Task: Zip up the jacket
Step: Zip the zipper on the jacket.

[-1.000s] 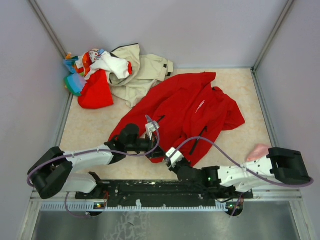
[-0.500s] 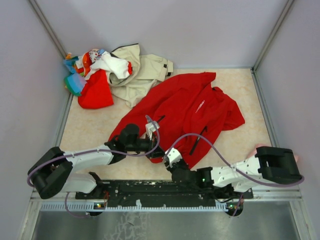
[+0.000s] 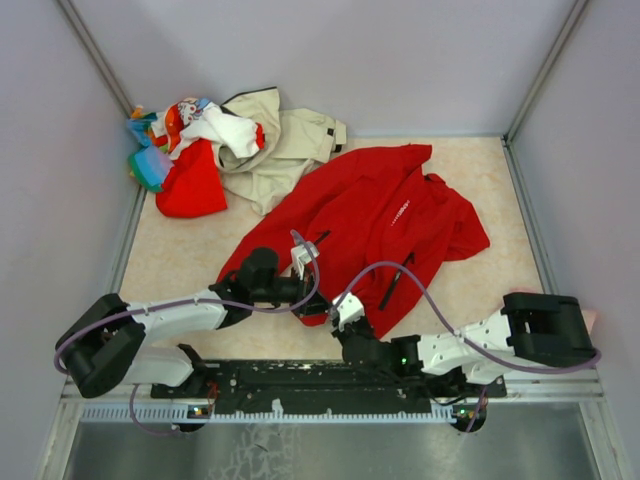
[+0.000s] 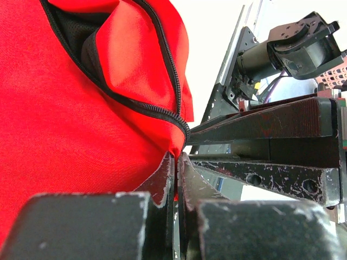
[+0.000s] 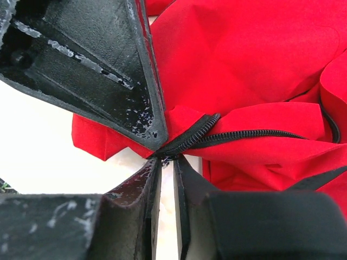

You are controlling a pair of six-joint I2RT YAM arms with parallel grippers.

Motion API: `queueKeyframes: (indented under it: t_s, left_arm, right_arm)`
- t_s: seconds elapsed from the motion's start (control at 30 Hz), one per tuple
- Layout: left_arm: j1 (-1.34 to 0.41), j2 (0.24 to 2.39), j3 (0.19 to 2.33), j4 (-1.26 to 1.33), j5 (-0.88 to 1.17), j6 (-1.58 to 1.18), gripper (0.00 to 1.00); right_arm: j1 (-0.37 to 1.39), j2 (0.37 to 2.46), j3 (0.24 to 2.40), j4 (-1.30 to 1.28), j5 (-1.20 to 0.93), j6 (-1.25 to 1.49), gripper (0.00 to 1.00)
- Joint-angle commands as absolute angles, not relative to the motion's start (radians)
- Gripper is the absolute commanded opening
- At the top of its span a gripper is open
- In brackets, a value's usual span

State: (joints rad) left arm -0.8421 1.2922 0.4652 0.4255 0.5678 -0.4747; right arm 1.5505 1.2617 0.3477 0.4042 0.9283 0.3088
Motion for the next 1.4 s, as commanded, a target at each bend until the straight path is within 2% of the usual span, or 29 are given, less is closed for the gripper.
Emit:
queueKeyframes:
  t_s: [0.0, 0.17, 0.47, 0.73, 1.07, 1.23, 1.37]
  left_arm:
    - [-0.848, 1.286, 0.476, 0.441, 0.577, -0.479, 0.00]
    - [-0.847, 1.287, 0.476, 0.441, 0.577, -0.479, 0.00]
    - [-0.848, 1.293, 0.482, 0.428, 0.574, -0.464, 0.00]
    - [-0.848, 1.284, 0.488, 0.394, 0.546, -0.441, 0.00]
    - [-0.847, 1.272, 0.475, 0.411, 0.533, -0.458, 0.00]
    - [-0.844, 1.219, 0.452, 0.404, 0.463, -0.484, 0.21]
    - [-0.840, 1.154, 0.409, 0.388, 0.370, -0.546, 0.33]
  right_arm:
    - [1.560, 1.240, 0.352, 0.449, 1.007, 0.346, 0.12]
    - [1.560, 1.171, 0.355, 0.381, 0.947, 0.300, 0.00]
    - [1.545, 1.032, 0.367, 0.208, 0.871, 0.209, 0.00]
    - [1.430, 0.895, 0.378, 0.109, 0.712, 0.163, 0.00]
    - [1.386, 0.941, 0.440, 0.134, 0.603, 0.118, 0.00]
    - [1.364, 1.029, 0.472, 0.179, 0.550, 0.111, 0.00]
    - [1.340, 1.096, 0.502, 0.203, 0.484, 0.108, 0.00]
